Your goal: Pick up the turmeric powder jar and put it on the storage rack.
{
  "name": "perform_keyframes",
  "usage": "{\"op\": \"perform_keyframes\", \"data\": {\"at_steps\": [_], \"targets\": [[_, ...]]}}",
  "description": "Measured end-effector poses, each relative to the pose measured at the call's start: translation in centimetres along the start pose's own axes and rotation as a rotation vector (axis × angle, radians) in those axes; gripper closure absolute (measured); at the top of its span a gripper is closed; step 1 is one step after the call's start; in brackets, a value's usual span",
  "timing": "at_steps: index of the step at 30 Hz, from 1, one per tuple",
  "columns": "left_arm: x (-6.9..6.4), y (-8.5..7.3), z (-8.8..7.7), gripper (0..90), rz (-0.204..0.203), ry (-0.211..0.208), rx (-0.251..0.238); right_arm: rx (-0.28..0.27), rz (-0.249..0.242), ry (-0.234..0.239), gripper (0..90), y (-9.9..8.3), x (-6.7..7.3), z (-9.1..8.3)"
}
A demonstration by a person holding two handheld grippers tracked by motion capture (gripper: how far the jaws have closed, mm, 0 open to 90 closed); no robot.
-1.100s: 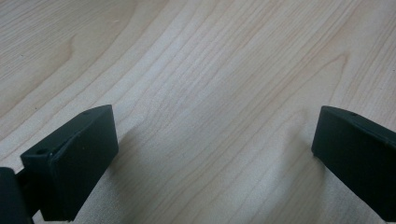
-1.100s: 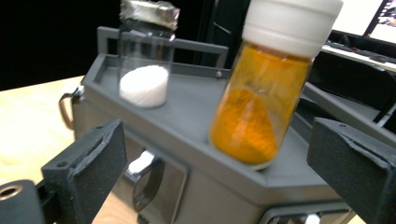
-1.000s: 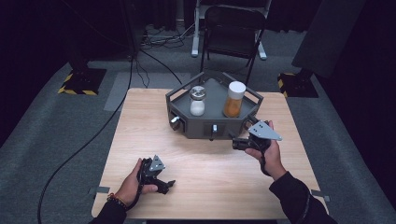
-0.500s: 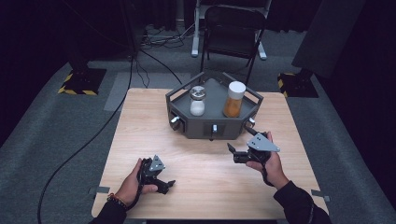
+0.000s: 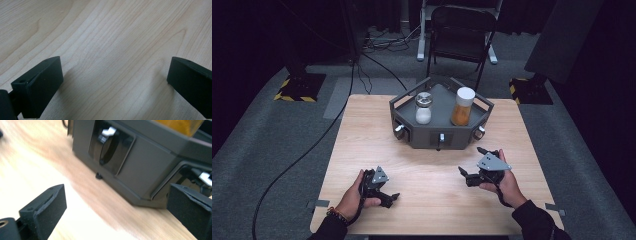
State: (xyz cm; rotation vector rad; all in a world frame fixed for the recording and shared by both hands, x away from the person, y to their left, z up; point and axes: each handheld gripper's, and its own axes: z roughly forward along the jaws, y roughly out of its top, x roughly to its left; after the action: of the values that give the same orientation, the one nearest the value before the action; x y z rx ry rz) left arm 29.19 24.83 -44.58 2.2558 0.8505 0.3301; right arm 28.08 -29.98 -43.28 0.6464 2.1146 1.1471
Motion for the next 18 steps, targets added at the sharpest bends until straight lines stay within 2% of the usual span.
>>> {"op": "perform_keyframes", "data": {"at_steps": [4, 10, 18], "targets": [[0.0, 0.0, 0.0, 0.0, 0.0, 0.0, 0.0, 0.044, -0.026, 0.034, 2.6, -0.5, -0.3, -0.1], [0.0, 0.0, 0.0, 0.0, 0.0, 0.0, 0.0, 0.09, -0.026, 0.063, 2.6, -1.2, -0.8, -0.6], [0.0, 0.0, 0.0, 0.0, 0.0, 0.0, 0.0, 0.129, 0.017, 0.087, 2.6, -2.2, -1.6, -1.3]]}}
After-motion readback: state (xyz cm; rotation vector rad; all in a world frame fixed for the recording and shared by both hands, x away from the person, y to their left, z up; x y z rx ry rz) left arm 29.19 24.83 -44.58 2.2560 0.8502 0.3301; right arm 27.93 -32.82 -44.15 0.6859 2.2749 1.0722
